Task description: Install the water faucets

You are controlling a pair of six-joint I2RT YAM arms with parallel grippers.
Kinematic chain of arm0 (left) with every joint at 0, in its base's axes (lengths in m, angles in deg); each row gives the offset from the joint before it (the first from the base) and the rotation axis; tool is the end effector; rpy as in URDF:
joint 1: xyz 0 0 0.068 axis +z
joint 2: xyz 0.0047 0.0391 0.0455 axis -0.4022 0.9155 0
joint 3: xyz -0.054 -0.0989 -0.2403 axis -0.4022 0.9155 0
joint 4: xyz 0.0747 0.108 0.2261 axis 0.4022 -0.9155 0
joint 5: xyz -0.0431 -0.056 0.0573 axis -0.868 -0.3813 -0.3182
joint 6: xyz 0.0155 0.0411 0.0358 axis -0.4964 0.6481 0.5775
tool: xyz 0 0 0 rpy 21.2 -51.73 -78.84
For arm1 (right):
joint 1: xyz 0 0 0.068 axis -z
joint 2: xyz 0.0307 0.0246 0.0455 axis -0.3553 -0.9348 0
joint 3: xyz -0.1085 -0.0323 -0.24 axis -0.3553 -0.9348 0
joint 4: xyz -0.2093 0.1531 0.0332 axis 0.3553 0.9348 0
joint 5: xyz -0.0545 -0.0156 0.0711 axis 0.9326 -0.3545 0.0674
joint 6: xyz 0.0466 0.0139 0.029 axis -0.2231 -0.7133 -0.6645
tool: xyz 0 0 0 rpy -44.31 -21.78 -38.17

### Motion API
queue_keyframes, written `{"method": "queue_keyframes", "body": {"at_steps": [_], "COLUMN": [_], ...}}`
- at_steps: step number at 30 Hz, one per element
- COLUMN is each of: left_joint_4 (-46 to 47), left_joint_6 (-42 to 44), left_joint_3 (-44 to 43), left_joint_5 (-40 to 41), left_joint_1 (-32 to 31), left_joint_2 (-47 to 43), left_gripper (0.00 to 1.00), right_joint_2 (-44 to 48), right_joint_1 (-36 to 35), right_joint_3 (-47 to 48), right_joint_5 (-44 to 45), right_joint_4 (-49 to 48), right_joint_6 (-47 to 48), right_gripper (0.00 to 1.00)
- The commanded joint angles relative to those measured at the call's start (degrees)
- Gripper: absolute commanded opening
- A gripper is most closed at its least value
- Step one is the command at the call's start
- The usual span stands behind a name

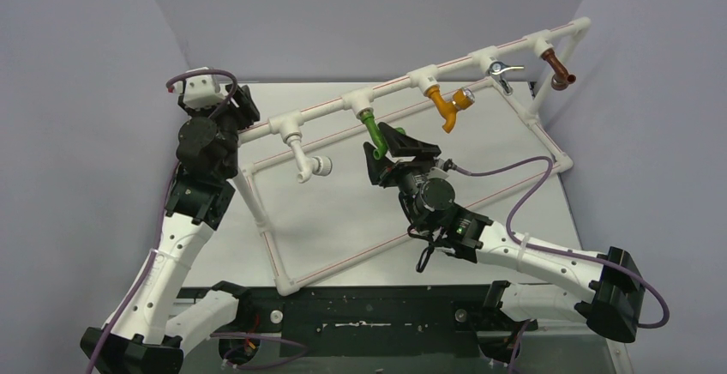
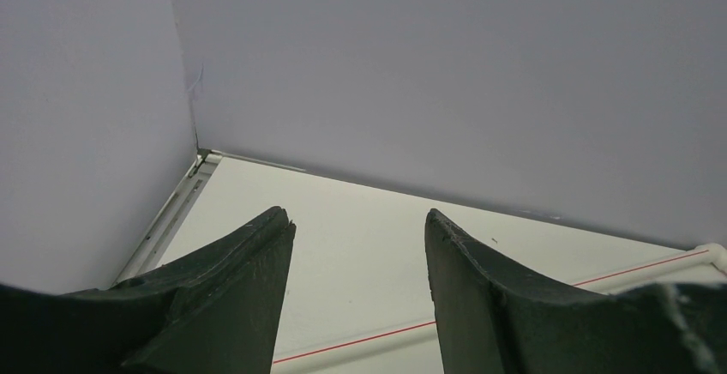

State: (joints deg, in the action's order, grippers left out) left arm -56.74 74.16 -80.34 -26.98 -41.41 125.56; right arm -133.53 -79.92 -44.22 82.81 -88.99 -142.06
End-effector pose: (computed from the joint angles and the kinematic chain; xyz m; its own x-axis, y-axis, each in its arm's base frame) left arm 0.2193 -0.0521 0.4183 0.1285 -0.1863 -0.9740 -0.1146 0.9728 -0.2012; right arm 0.1554 0.2161 0.3302 -0.3906 0.7702 0.5043 0.1517 -0.4864 0.8604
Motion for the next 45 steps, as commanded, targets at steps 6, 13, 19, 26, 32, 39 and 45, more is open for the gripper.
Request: {"method": "queue_keyframes", "body": {"at_steps": [6, 13, 19, 26, 32, 39, 45], "left_joint_4": [-15.05, -15.07, -15.07, -15.17, -15.07, -15.86, -15.99], "left_joint_6": [0.60, 0.73, 0.82, 0.78, 0.90, 0.56, 0.30], "left_joint_3": [3.76, 3.84, 3.81, 3.82, 4.02, 3.61, 3.56], "left_joint_5": [0.80, 1.21, 1.35, 1.79, 2.78, 2.89, 2.80], "left_joint_1": [-0.59, -0.59, -0.68, -0.72, -0.68, -0.46, -0.32], "left_joint_2": [0.00, 0.00, 0.01, 0.00, 0.15, 1.42, 1.13], "left_gripper": [0.56, 0.56, 0.56, 0.56, 0.57, 0.57, 0.58], "right_joint_2": [1.78, 5.62, 11.67, 18.65, 23.39, 23.30, 18.28], "right_joint_1": [-0.07, -1.39, -1.38, -0.81, -0.71, -0.71, -0.74], "right_joint_3": [-1.09, -0.93, -1.26, 0.99, 3.26, 8.78, 16.18], "right_joint_5": [0.21, -0.64, -1.02, -2.47, -5.28, -12.36, -19.73], "right_joint_4": [-2.59, 1.73, 9.09, 17.38, 20.52, 23.19, 29.49], "right_joint_6": [9.02, 16.17, 23.59, 40.01, 61.49, 87.20, 106.92], "right_gripper": [0.70, 0.78, 0.81, 0.84, 0.85, 0.84, 0.86]}}
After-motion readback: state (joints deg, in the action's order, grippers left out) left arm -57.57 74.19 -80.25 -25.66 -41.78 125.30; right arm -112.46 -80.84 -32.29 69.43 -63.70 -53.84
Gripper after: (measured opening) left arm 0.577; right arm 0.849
